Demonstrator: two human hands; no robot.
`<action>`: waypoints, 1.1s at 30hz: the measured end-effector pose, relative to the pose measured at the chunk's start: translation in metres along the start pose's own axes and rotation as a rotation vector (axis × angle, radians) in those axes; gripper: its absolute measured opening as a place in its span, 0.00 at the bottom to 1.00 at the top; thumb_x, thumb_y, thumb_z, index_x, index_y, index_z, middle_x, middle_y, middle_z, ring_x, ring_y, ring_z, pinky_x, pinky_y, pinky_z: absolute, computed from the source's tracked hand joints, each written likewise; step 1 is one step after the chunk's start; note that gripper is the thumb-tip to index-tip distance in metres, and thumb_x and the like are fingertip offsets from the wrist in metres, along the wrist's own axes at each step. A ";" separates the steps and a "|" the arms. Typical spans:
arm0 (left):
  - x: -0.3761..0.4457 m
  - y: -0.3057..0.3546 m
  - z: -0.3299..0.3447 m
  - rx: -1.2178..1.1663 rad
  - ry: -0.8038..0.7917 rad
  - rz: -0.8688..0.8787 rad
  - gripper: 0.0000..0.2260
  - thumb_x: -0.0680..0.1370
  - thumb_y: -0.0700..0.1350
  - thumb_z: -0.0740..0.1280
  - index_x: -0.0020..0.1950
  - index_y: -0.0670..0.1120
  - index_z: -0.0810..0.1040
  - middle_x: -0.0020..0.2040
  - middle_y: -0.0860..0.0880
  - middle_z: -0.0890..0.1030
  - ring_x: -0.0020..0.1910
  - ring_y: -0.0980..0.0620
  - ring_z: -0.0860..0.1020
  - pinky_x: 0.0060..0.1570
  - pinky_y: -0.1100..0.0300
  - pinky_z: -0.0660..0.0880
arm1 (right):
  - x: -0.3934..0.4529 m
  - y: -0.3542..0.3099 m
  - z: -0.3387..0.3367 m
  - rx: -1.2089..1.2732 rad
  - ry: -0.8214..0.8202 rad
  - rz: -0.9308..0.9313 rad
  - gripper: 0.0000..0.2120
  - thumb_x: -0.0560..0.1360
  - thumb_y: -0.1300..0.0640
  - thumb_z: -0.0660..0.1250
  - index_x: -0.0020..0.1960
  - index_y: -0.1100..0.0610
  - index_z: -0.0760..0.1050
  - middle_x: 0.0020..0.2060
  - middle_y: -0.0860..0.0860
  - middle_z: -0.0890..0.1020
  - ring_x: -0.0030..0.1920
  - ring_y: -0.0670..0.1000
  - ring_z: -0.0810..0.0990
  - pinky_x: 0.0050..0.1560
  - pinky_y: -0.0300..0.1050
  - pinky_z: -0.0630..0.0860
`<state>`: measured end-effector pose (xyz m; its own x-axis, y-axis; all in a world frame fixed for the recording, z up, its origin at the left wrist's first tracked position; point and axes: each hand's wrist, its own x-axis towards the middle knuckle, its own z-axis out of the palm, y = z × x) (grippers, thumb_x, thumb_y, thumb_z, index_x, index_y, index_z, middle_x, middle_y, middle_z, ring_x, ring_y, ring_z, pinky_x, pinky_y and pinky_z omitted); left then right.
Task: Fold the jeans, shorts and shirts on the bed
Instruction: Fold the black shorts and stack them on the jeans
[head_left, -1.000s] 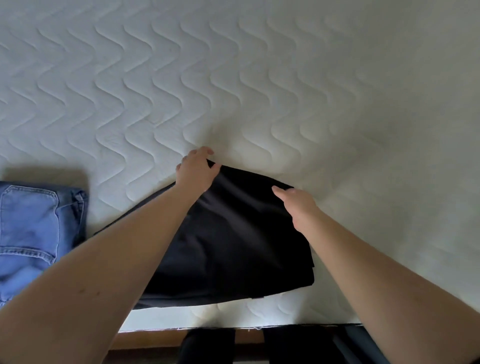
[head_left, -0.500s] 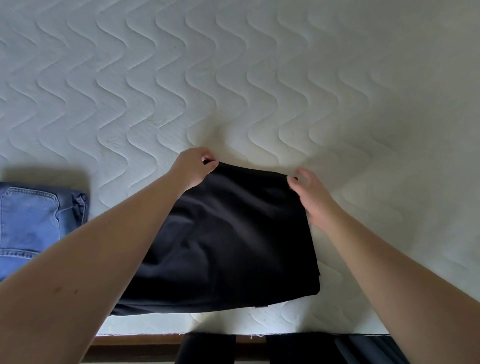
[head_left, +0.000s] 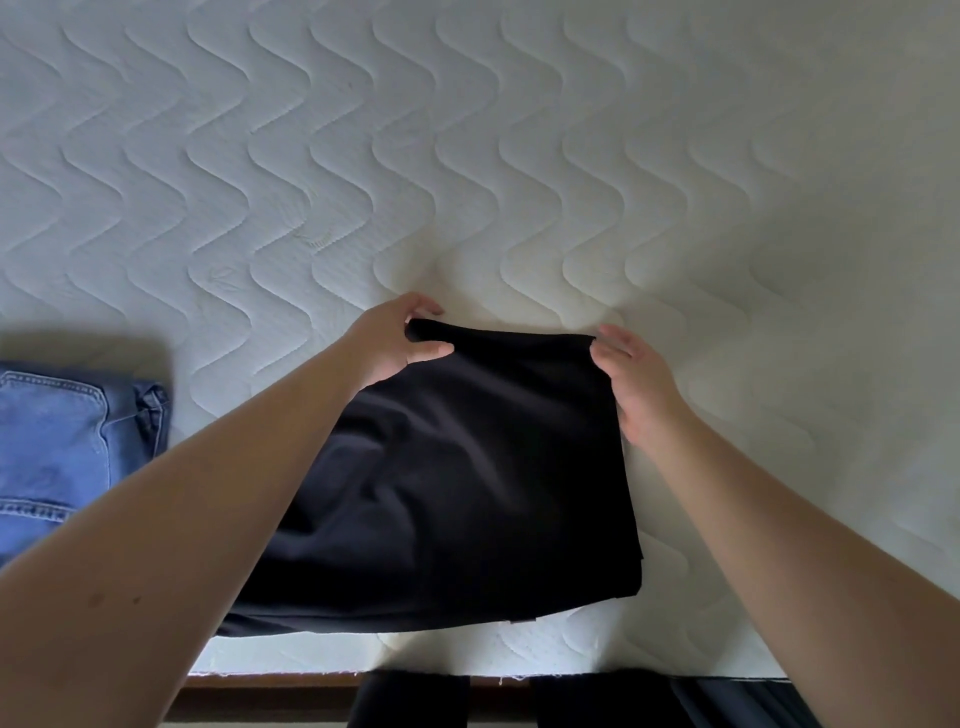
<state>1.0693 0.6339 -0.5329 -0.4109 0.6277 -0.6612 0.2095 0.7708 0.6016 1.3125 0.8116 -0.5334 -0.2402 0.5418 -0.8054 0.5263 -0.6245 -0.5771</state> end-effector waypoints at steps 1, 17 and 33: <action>-0.001 -0.001 0.000 0.014 -0.003 0.021 0.20 0.72 0.53 0.75 0.61 0.59 0.74 0.57 0.60 0.77 0.56 0.59 0.73 0.48 0.71 0.64 | -0.002 0.001 0.000 -0.010 0.022 -0.013 0.16 0.77 0.58 0.66 0.64 0.48 0.75 0.58 0.48 0.80 0.59 0.49 0.78 0.63 0.50 0.74; -0.007 0.001 0.009 0.309 0.147 0.124 0.07 0.77 0.47 0.70 0.54 0.47 0.80 0.55 0.50 0.75 0.51 0.51 0.74 0.52 0.59 0.70 | -0.018 0.010 -0.013 0.082 -0.012 -0.065 0.15 0.77 0.65 0.67 0.54 0.46 0.78 0.53 0.53 0.84 0.54 0.52 0.83 0.54 0.47 0.80; -0.005 0.002 0.012 0.352 0.118 0.127 0.09 0.80 0.48 0.65 0.54 0.45 0.80 0.50 0.52 0.73 0.52 0.49 0.75 0.51 0.58 0.70 | -0.007 0.009 -0.010 -0.188 0.028 -0.200 0.10 0.77 0.58 0.69 0.52 0.43 0.78 0.49 0.49 0.84 0.49 0.46 0.83 0.48 0.38 0.77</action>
<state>1.0823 0.6332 -0.5337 -0.4567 0.7198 -0.5227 0.5487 0.6905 0.4714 1.3276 0.8076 -0.5315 -0.3335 0.6608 -0.6724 0.6131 -0.3898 -0.6871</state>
